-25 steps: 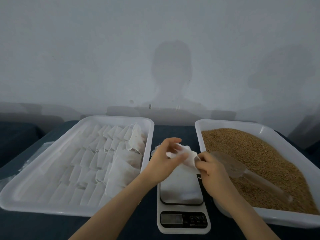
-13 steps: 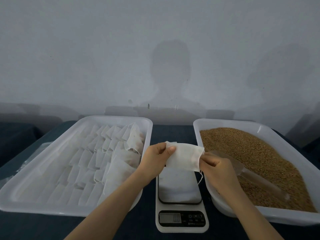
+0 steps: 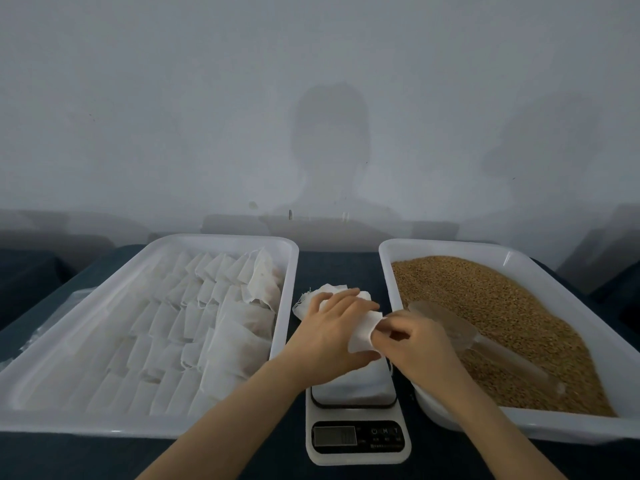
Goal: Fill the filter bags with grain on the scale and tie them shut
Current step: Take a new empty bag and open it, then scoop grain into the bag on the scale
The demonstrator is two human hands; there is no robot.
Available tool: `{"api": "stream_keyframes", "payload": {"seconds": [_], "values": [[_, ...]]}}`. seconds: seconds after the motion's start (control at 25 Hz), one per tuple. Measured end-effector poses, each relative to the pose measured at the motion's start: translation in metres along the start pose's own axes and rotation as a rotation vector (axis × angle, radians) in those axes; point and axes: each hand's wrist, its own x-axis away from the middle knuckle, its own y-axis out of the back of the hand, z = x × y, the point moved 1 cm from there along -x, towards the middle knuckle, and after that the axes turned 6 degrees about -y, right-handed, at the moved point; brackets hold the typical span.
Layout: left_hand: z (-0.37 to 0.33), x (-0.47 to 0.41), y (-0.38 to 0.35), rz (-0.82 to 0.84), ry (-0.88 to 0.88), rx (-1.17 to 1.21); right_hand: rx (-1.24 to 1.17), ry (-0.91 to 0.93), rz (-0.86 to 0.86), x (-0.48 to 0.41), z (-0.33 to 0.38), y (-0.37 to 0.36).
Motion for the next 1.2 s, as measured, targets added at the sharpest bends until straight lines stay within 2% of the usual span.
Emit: {"api": "stream_keyframes", "payload": {"seconds": [0.08, 0.2, 0.32, 0.4, 0.44, 0.52, 0.6, 0.72, 0.92, 1.04, 1.2], "values": [[0.000, -0.001, 0.000, 0.030, 0.073, 0.092, 0.002, 0.002, -0.013, 0.001, 0.003, -0.001], [0.002, -0.003, 0.002, 0.120, 0.318, 0.375, -0.019, 0.037, -0.020, 0.006, 0.006, 0.004], [0.004, -0.002, 0.004, 0.158, 0.442, 0.503, 0.079, 0.000, -0.144, 0.004, -0.010, 0.039], [0.004, -0.001, 0.004, 0.186, 0.457, 0.535, 0.338, -0.132, -0.215, 0.000, -0.039, 0.074], [0.004, -0.001, 0.004, 0.192, 0.459, 0.543, 0.507, -0.238, -0.183, -0.001, -0.055, 0.089], [0.005, -0.002, 0.004, 0.190, 0.465, 0.570, 0.756, -0.428, -0.021, -0.001, -0.087, 0.106], [0.007, -0.003, 0.005, 0.184, 0.472, 0.607, 0.808, -0.493, 0.127, -0.004, -0.107, 0.109], [0.006, -0.002, 0.005, 0.187, 0.459, 0.647, 0.791, -0.471, 0.227, -0.010, -0.118, 0.102], [0.009, 0.000, 0.004, 0.182, 0.447, 0.683, 0.629, -0.452, 0.050, -0.014, -0.113, 0.109], [0.009, -0.002, 0.002, 0.209, 0.463, 0.678, 0.770, -0.383, -0.048, -0.012, -0.113, 0.129], [0.010, -0.002, -0.001, 0.237, 0.482, 0.670, 1.120, -0.401, -0.017, -0.022, -0.112, 0.140]]}}
